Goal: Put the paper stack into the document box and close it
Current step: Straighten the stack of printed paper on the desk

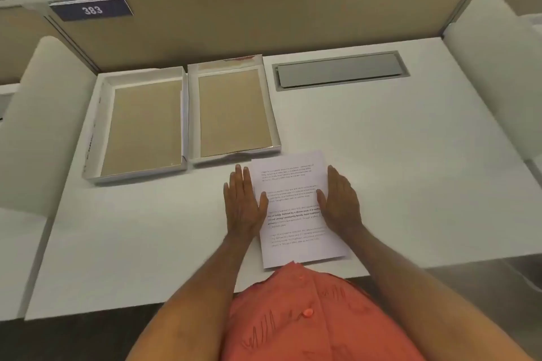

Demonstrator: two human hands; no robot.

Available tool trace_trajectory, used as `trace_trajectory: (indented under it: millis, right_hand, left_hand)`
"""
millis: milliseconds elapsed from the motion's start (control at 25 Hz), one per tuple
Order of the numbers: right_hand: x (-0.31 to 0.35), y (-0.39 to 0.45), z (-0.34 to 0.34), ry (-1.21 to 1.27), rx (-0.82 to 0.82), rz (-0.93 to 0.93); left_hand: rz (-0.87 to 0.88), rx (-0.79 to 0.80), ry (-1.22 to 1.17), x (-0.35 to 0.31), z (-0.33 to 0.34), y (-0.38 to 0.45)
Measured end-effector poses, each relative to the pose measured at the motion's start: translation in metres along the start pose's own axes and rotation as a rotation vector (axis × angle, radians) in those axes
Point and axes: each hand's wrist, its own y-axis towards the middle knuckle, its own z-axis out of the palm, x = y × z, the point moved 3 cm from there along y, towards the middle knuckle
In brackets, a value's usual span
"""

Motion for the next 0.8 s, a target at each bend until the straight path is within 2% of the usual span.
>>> trace_trajectory:
  millis: [80,280,400,560,800]
  right_hand:
    - [0.002,-0.005,0.007,0.082,-0.031,0.083]
    - [0.003,-0.008,0.021,0.160,-0.029,0.237]
    - [0.004,-0.002,0.025,0.276,0.003,0.369]
    - [-0.004,0.011,0.025,0.425,0.057,0.551]
    - [-0.014,0.027,0.021,0.516,0.226,0.663]
  left_hand:
    - [-0.094,0.031,-0.112,0.003,0.009,-0.008]
    - [-0.267,0.134,-0.180,0.005,0.025,-0.019]
    - [-0.357,0.180,-0.293,-0.005,0.026,-0.014]
    - [-0.520,0.281,-0.316,-0.004,0.025,-0.005]
    - [-0.562,0.369,-0.275,0.001,0.023,0.007]
